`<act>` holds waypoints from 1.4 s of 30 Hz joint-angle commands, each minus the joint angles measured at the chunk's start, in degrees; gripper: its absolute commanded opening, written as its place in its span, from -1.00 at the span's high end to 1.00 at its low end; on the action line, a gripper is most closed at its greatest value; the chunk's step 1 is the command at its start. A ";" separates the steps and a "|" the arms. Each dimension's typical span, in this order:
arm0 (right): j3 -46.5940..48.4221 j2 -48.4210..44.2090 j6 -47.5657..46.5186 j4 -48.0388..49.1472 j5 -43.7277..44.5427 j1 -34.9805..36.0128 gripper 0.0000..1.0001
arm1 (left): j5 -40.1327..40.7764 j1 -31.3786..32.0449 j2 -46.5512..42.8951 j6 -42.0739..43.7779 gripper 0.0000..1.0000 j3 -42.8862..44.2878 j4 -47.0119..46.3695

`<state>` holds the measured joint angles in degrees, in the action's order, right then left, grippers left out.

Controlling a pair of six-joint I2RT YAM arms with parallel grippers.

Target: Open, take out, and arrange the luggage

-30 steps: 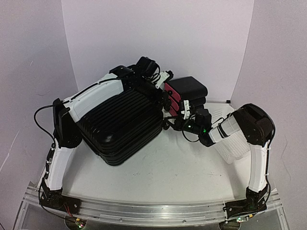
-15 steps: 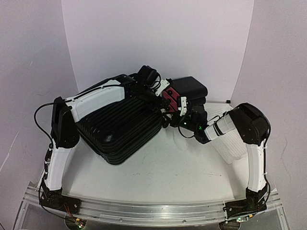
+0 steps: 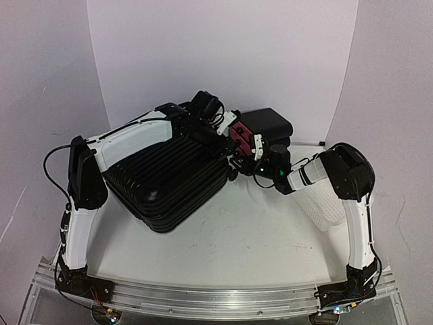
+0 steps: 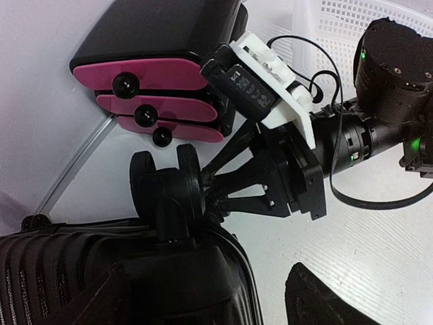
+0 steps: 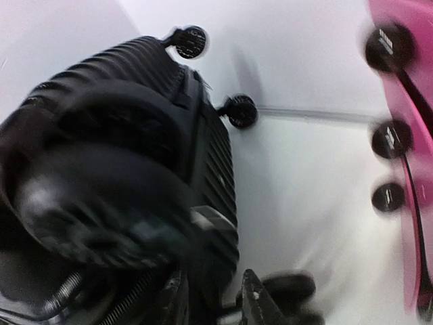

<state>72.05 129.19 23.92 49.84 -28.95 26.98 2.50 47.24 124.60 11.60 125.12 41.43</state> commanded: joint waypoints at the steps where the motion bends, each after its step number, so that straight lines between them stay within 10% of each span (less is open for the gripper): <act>1: -6.02 -11.26 2.49 -4.81 0.70 -0.68 0.13 | -2.24 -1.64 -7.43 -4.15 -0.69 0.69 8.59; 7: -13.15 -29.79 -4.11 -35.25 2.05 1.69 -0.93 | -6.28 -13.14 -17.14 -8.73 -0.92 -5.08 8.64; 13: -7.74 -35.76 2.33 -67.09 9.72 9.27 -0.97 | -14.50 -33.94 -19.15 -15.03 -0.98 -8.09 9.95; 29: -10.39 -28.83 32.22 -35.94 -1.53 14.31 -0.97 | -28.56 -49.95 -1.94 -13.12 -0.99 2.55 9.83; 42: -3.05 -20.05 37.86 -30.26 4.58 13.90 -0.96 | -29.19 -50.01 -21.03 -15.35 -0.87 -31.43 8.07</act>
<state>64.29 107.63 59.59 14.33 -27.24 40.91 -25.32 -4.49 111.87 -2.92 105.60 42.44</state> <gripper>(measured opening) 0.983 0.941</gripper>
